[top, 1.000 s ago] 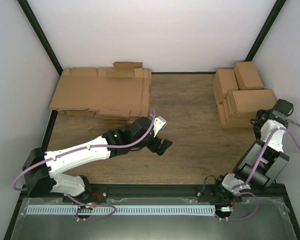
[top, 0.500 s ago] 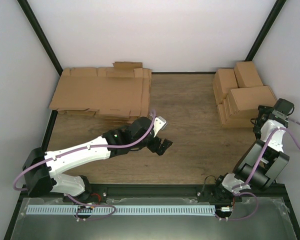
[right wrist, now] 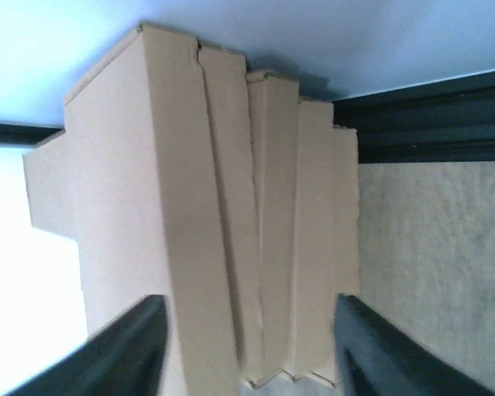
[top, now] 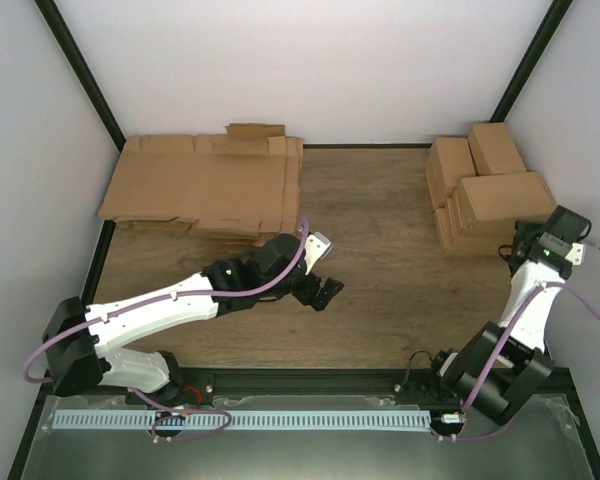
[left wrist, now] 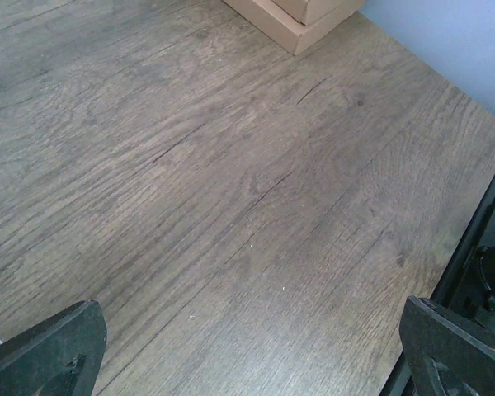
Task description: Fold the paper box
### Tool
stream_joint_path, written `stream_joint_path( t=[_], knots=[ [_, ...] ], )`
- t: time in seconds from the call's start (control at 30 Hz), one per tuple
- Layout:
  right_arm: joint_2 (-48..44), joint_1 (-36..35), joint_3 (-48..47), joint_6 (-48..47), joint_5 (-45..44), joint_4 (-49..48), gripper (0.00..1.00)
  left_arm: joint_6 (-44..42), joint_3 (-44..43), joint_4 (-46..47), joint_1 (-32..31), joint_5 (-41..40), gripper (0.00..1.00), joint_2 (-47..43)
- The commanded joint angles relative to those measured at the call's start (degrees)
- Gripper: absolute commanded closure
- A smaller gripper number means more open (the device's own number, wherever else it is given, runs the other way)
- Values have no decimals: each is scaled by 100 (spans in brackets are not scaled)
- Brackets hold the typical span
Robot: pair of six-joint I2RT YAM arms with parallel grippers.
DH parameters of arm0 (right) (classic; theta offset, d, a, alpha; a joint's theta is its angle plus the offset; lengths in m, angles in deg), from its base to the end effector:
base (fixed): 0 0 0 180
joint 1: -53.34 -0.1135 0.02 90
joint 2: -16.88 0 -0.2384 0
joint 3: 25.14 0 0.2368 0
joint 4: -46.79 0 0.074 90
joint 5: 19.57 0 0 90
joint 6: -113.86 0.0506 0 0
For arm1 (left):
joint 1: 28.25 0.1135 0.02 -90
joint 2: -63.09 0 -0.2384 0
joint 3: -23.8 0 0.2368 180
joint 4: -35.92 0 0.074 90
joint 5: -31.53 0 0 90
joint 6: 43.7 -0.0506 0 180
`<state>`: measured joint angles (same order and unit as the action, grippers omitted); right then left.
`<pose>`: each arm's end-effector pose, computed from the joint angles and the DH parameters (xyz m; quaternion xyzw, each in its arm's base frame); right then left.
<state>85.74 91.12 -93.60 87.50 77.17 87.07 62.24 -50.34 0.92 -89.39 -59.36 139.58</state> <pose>0.2131 -0.1577 0.2532 0.6866 0.5935 0.1453 0.3940 0.1455 -0.2623 0.2600 0.3413 0.8288 -0.2709 0.3512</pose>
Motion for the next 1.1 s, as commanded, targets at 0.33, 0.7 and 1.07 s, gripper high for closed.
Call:
stream_joint_path(
  t=[0.33,0.7,1.07],
  knots=[
    [17,-1114,108,345,-252,237,99,102,41,33,17,125,0,-165],
    [784,-1580,-338,813,-551,18,75,62,49,-110,19,-18,0,-238],
    [844,-1581,-373,745,-731,31,63,40,-4,-78,24,27,0,-130]
  ],
)
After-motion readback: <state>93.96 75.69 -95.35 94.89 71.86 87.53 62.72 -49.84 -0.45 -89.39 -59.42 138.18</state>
